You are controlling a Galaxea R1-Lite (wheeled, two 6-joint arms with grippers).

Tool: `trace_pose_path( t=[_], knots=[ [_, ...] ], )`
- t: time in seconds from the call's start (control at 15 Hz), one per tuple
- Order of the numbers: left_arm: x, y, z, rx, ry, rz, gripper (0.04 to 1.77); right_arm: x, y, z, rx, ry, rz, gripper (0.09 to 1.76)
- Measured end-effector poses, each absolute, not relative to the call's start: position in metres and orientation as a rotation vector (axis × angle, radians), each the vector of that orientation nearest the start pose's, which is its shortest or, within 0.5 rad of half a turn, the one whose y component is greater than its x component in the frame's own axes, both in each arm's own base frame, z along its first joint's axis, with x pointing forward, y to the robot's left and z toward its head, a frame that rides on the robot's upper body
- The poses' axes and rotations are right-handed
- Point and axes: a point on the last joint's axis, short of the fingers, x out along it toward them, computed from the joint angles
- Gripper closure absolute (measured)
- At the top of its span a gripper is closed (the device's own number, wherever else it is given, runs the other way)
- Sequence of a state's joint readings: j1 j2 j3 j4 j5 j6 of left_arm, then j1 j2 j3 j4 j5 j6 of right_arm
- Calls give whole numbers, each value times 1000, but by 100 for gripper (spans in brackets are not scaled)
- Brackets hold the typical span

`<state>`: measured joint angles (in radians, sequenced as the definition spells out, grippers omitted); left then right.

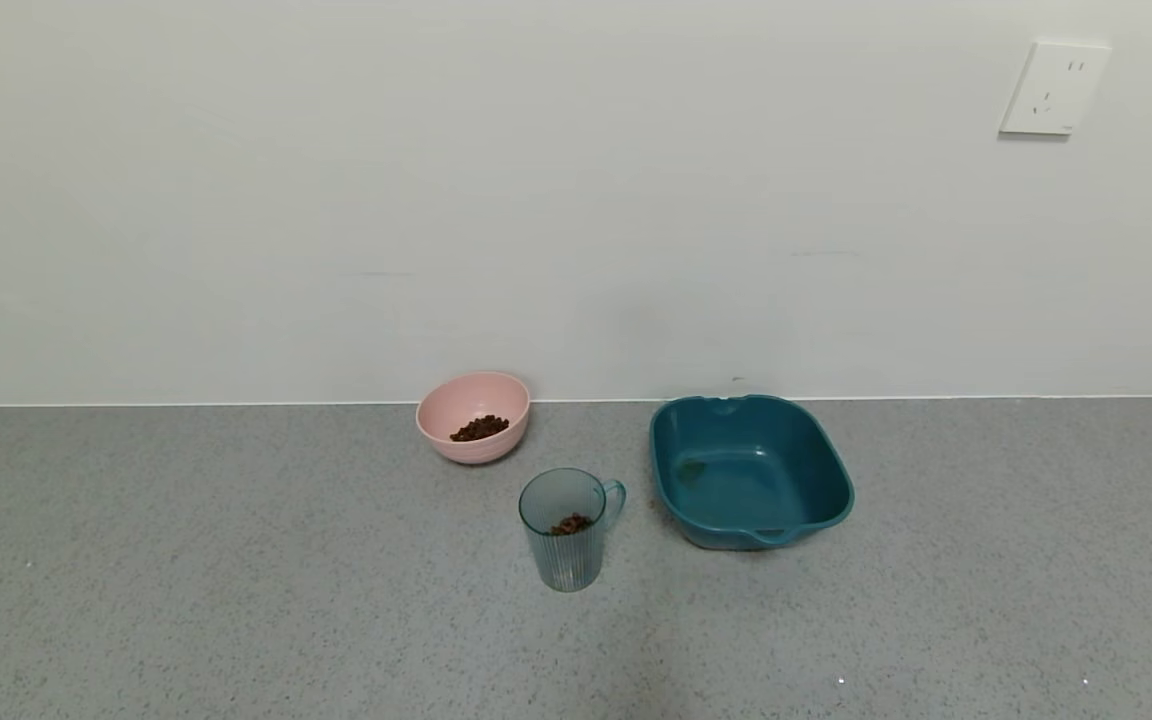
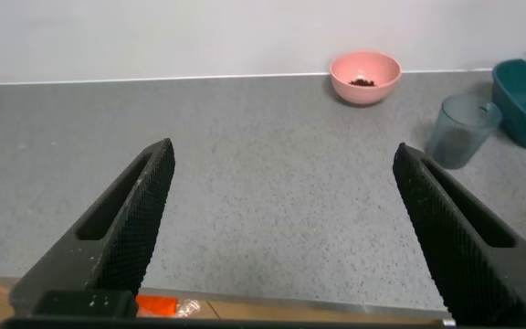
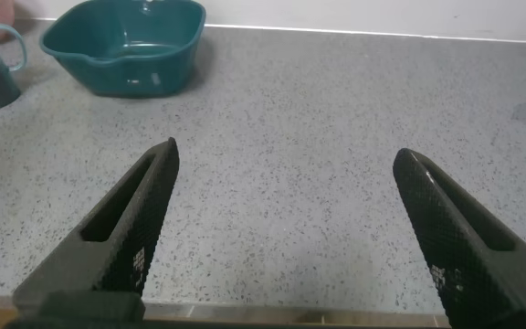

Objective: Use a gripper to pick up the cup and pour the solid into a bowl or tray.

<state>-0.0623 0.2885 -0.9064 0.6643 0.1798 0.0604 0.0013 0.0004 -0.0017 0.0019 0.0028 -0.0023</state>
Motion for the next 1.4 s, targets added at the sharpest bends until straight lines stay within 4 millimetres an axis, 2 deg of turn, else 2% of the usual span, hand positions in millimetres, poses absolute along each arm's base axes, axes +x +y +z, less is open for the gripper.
trace_pose_path(
  t=[0.2,0.53,1.07,1.4],
  knots=[
    [-93,4,236,88,33,145,9,-23,0,76,1,-2,2,14],
    [-94,3,196,89,22,130,9,-23,0,76,2,-1,1,14],
    [-45,2,127,67,-97,91,9,-23,0,76,2,0,1,14],
    [-27,2,94,50,-91,76,9,-23,0,76,2,1,1,14]
  ],
)
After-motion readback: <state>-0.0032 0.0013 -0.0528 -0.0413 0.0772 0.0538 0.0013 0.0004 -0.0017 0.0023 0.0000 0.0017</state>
